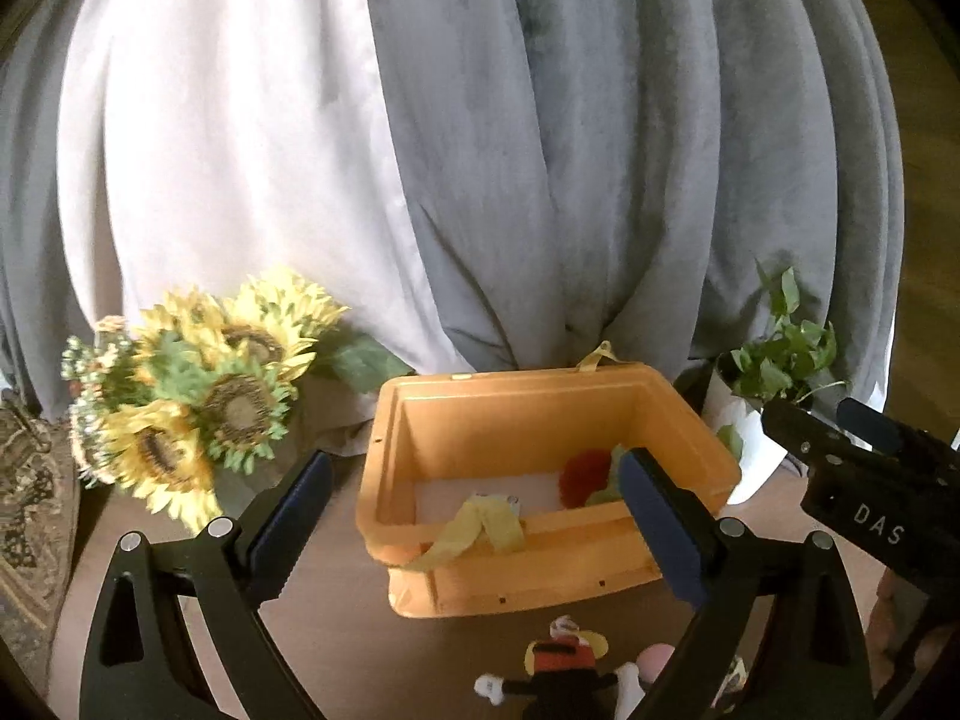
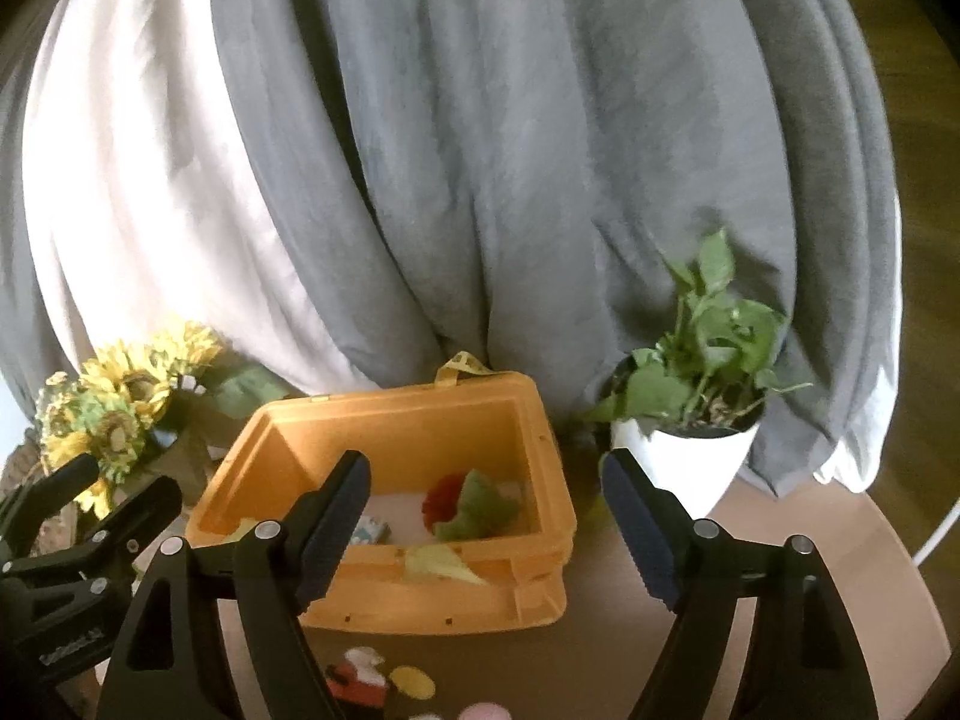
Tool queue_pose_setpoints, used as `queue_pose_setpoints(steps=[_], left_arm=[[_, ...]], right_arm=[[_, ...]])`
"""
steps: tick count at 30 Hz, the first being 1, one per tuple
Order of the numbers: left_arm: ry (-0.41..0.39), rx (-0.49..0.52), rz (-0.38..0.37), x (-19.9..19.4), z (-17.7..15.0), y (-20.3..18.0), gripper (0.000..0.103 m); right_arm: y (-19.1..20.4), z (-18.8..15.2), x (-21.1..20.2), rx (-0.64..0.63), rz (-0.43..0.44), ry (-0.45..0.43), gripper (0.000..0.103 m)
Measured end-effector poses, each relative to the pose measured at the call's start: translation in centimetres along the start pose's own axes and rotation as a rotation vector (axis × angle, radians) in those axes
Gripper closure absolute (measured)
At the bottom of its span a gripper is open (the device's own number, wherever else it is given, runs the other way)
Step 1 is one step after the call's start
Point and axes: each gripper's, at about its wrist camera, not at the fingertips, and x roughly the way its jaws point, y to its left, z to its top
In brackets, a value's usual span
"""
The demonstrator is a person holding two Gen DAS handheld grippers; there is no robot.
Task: Organize soft objects
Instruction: 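Withdraw both tools from the crate back toward the remaining toys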
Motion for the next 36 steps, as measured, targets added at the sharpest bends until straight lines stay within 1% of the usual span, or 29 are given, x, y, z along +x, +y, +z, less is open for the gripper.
queue_pose_setpoints(steps=[11, 19, 25, 30, 36], left_arm=[[-0.027, 0.014, 0.022, -5.4, -3.0, -2.1, 0.006], [-0.035, -0.002, 0.036, -7.8, -6.2, -2.6, 0.006], [-0.032, -0.007, 0.064, -9.3, -8.9, -3.0, 0.006], [-0.020, 0.008, 0.077, -10.2, -10.8, -3.9, 0.006], [0.043, 0.000, 0.068, -10.1, -12.7, -4.7, 0.006]], right_arm=[[-1.9, -2.9, -5.0, 0.018, -0.028, -0.011, 0.023], [-3.4, -5.0, -7.3, 0.050, -0.045, -0.009, 0.023], [-3.8, -7.1, -8.6, 0.029, -0.049, -0.010, 0.023], [-4.3, -9.1, -9.2, 0.028, -0.031, 0.020, 0.023], [-5.3, -11.4, -8.9, 0.029, -0.010, 0.094, 0.023]])
